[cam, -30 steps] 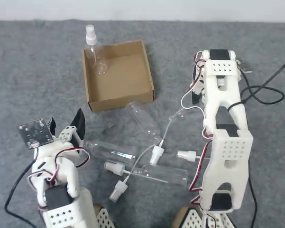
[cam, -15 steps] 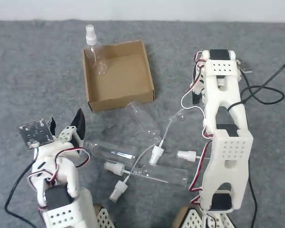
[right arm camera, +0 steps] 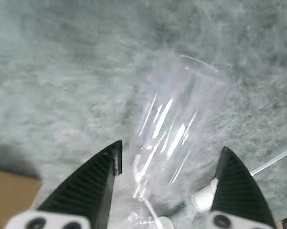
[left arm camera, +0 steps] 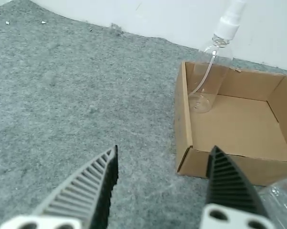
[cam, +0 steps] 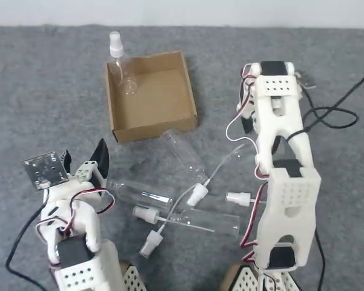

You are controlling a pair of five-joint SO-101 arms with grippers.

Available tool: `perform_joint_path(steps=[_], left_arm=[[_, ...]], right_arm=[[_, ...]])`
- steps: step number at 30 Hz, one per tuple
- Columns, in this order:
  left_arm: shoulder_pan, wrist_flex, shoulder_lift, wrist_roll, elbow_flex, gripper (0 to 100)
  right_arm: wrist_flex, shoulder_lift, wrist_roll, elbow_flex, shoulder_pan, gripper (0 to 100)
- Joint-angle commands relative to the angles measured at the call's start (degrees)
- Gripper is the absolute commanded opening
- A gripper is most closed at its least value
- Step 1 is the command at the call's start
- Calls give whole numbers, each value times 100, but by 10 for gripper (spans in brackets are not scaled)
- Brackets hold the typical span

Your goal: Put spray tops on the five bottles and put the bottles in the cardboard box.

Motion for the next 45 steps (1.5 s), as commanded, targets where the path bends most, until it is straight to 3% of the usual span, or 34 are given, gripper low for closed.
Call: perform_joint_path(steps=[1, 9, 16, 25, 45], left_arm=[[-18, -44, -114, -35, -40, 280], [-18, -44, -114, -35, -40, 280], [-18, -44, -114, -44, -40, 280], [-18, -44, -114, -44, -40, 280], [-18, -44, -114, -44, -31, 280]], right_arm=[[215, -804, -18, -35, -31, 256], [259, -1279, 967, -9, -31, 254], [251, -2132, 2716, 905, -22, 254], [242, -2932, 3692, 1486, -22, 253], [251, -3020, 8334, 1512, -48, 253]])
